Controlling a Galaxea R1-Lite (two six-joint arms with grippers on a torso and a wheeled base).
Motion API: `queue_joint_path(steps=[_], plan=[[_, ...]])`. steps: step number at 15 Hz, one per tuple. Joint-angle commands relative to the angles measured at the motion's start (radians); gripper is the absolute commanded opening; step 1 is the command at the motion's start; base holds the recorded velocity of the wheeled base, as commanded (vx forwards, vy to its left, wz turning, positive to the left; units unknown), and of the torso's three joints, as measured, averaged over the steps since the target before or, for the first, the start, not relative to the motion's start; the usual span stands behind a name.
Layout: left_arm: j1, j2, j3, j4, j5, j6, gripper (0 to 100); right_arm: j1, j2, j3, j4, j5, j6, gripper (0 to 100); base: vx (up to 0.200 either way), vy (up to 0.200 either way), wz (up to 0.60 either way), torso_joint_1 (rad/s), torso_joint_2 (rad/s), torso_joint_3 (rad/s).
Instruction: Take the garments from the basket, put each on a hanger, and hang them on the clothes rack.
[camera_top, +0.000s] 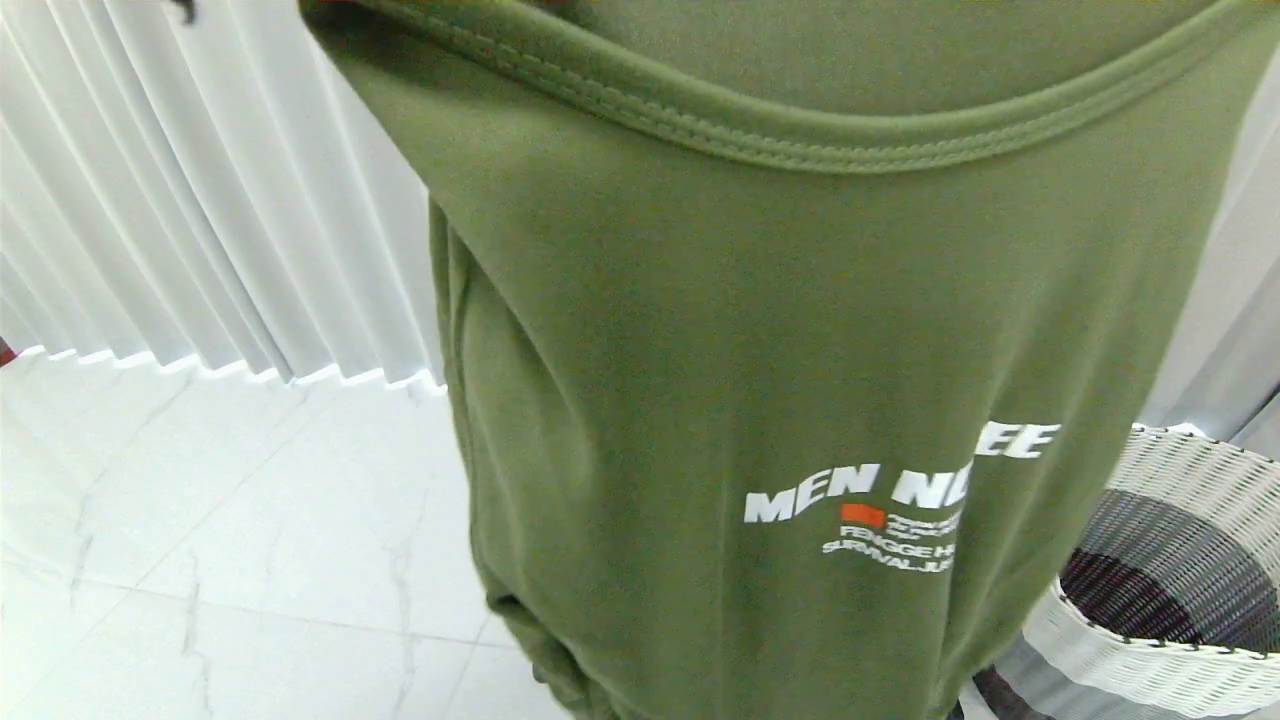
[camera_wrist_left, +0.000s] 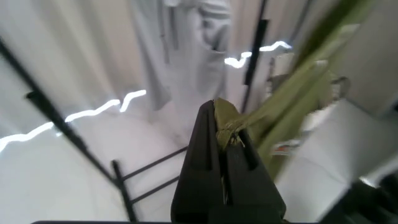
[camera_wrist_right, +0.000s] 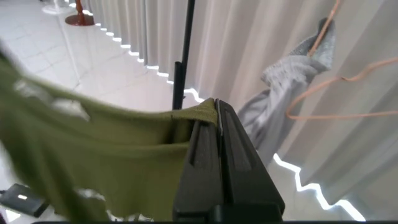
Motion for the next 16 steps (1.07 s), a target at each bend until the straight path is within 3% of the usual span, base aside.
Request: queue_joint_path(steps=[1, 7, 10, 12, 14, 16], plan=[[-0.094, -0.017, 0.000, 0.002, 0.000, -0.005, 0, 0.001, 0.092, -0.037, -0.016, 0.002, -0.001, 0, 0.000, 0.000, 0.00, 0.000, 0.00, 0.000], [-0.083, -0.020, 0.011, 0.003, 0.003, -0.003, 0, 0.001, 0.086, -0.048, -0.005, -0.001, -0.001, 0, 0.000, 0.000, 0.00, 0.000, 0.00, 0.000], [0.047, -0.004, 0.037, -0.004, 0.060, 0.013, 0, -0.026, 0.046, -0.045, 0.065, -0.001, -0.001, 0, 0.000, 0.000, 0.00, 0.000, 0.00, 0.000], [0.070, 0.002, 0.040, -0.006, 0.066, 0.013, 0, -0.031, 0.020, -0.017, 0.087, -0.001, -0.001, 0, 0.000, 0.000, 0.00, 0.000, 0.00, 0.000], [0.098, -0.012, 0.123, -0.020, 0.081, -0.005, 0, -0.028, -0.018, 0.070, 0.085, -0.001, -0.009, 0, 0.000, 0.000, 0.00, 0.000, 0.00, 0.000], [0.098, 0.006, 0.095, -0.083, 0.081, 0.007, 0, -0.028, -0.027, 0.069, 0.081, -0.001, -0.047, 0, 0.000, 0.000, 0.00, 0.000, 0.00, 0.000]])
